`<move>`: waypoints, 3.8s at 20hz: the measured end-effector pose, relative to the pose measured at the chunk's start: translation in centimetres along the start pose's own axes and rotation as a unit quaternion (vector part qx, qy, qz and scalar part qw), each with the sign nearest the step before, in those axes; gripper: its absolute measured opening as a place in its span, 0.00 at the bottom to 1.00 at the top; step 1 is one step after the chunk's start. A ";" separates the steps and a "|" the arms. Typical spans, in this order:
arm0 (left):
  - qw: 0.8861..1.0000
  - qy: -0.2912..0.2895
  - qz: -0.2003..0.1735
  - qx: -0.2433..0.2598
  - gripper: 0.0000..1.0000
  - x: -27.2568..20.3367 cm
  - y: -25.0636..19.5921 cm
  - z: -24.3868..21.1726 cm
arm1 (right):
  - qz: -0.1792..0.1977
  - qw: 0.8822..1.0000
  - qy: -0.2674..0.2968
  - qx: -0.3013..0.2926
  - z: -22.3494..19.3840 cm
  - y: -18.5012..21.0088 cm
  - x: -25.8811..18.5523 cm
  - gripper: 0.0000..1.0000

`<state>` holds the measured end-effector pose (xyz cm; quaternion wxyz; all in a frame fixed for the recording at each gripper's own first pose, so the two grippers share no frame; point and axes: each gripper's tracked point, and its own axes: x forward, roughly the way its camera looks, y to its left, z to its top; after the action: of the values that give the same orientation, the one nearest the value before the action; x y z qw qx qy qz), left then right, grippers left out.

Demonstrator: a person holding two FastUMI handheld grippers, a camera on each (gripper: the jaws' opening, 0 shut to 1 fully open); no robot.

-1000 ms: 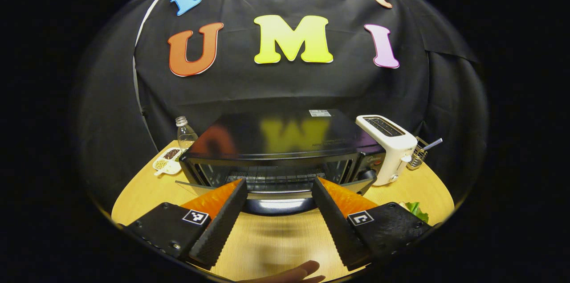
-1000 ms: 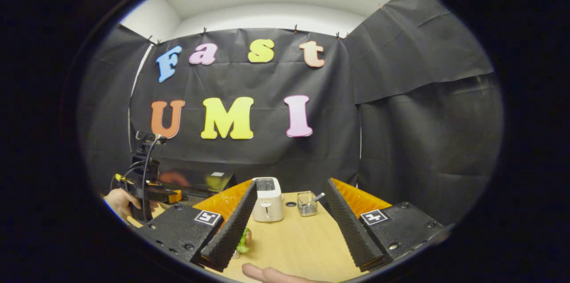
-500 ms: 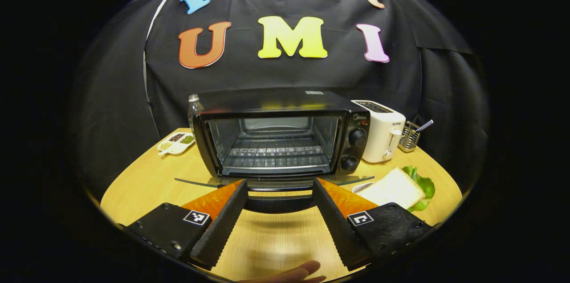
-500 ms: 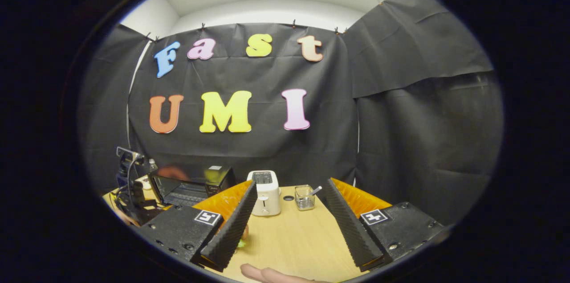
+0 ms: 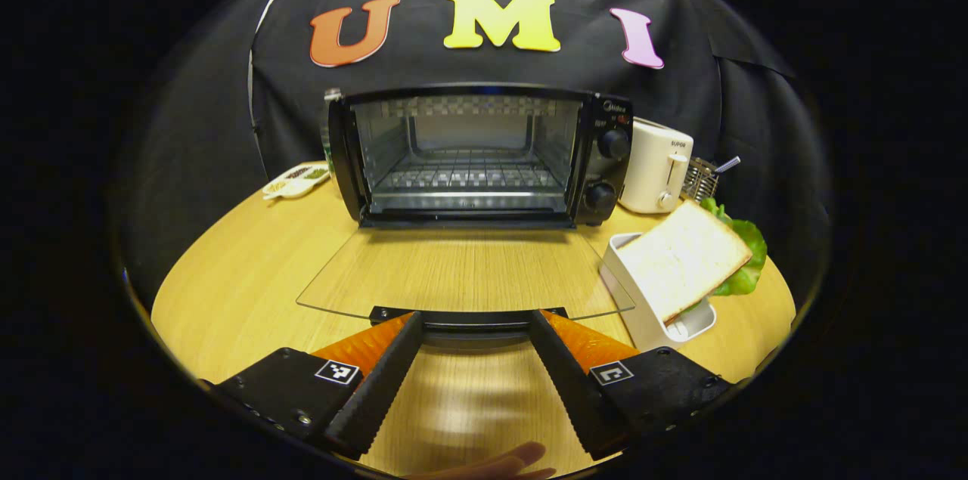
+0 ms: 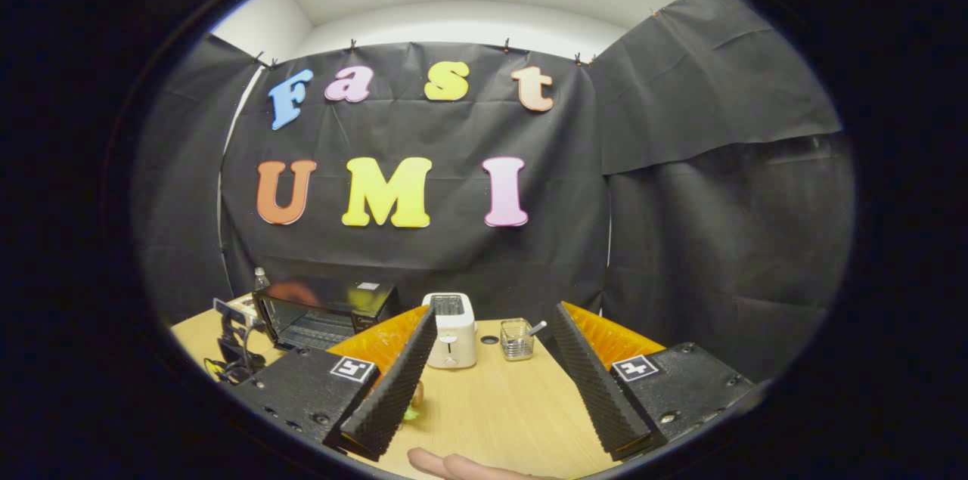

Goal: Open the electric oven with the left hand, put the food in, and close the electric oven.

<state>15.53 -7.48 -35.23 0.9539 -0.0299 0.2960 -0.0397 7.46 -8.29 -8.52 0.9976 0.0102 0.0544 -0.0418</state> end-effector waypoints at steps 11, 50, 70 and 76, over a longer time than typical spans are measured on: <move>0.993 -0.120 -0.013 -0.002 0.94 -7.0 1.0 7.5 | 0.031 0.998 0.017 -0.046 2.0 3.6 2.4 0.99; 0.958 -0.276 0.067 0.042 0.94 -20.2 2.7 19.6 | 0.313 0.733 0.577 0.179 -26.0 15.8 12.0 0.58; 0.957 -0.287 0.033 -0.003 0.88 -23.6 8.3 16.3 | 0.312 0.772 0.433 0.345 -17.4 27.5 4.8 0.43; 0.956 -0.291 0.029 -0.012 0.95 -24.4 10.5 15.7 | 0.262 0.786 0.339 0.446 -18.5 34.1 7.7 0.43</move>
<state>4.98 5.74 -9.43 0.9990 -0.0432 0.0073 0.0024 15.99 25.48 -27.16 0.7717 0.4817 0.3594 0.2081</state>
